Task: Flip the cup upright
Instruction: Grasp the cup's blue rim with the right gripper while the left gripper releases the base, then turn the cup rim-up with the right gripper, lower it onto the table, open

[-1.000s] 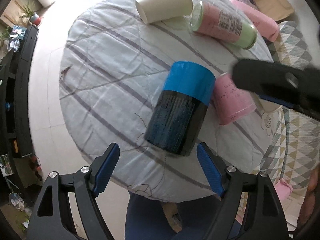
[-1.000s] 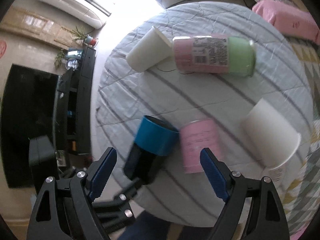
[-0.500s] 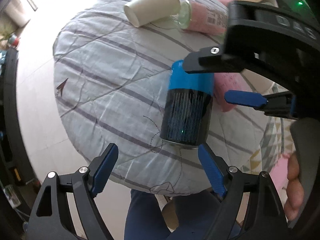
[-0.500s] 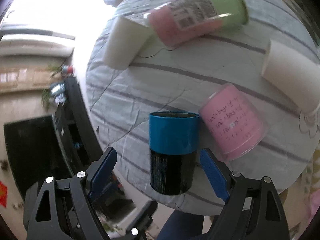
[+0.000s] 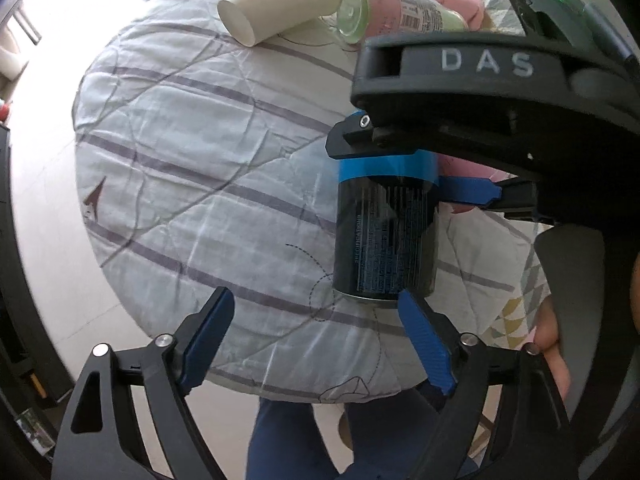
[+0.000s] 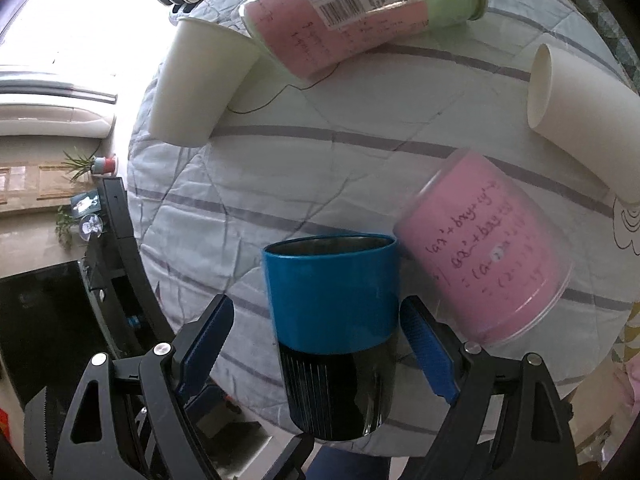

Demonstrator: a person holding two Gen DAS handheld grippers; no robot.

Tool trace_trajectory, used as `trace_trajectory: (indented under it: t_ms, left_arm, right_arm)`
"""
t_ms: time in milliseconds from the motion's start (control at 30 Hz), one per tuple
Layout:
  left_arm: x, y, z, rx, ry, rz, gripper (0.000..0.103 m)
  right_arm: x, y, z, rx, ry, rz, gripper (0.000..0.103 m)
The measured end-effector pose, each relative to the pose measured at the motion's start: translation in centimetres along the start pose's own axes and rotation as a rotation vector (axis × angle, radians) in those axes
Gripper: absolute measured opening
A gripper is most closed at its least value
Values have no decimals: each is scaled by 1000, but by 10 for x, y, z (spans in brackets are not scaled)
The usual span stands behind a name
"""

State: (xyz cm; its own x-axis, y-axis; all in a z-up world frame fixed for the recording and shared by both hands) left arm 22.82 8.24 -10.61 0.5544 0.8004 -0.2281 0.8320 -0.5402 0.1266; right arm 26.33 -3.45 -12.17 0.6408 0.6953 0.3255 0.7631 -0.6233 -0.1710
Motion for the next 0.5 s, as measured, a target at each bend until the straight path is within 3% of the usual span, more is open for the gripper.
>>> trace_trajectory:
  t_ms: [133,500]
  left_arm:
    - [-3,0,-1,-4,-5,-1,88]
    - [5,-7,-15,-45,-16,-33,88]
  right_arm:
    - [4,-1,3,-5,-17,-26,70]
    - [28,-17,-11,-36,13,-211,69]
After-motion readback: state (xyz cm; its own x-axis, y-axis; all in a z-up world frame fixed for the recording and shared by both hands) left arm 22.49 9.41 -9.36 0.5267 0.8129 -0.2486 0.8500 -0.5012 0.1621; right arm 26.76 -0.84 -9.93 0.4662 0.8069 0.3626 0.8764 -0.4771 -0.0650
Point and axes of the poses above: each gripper's, at about its wrist camera, not at the fingertips, and z roughly the way its jaws point, x to its left, y to its top, the point moved 2 cm from there along z, roughly the way its jaws point, and after that the axes turned 14 degrees about z, right-handed, at the moved point
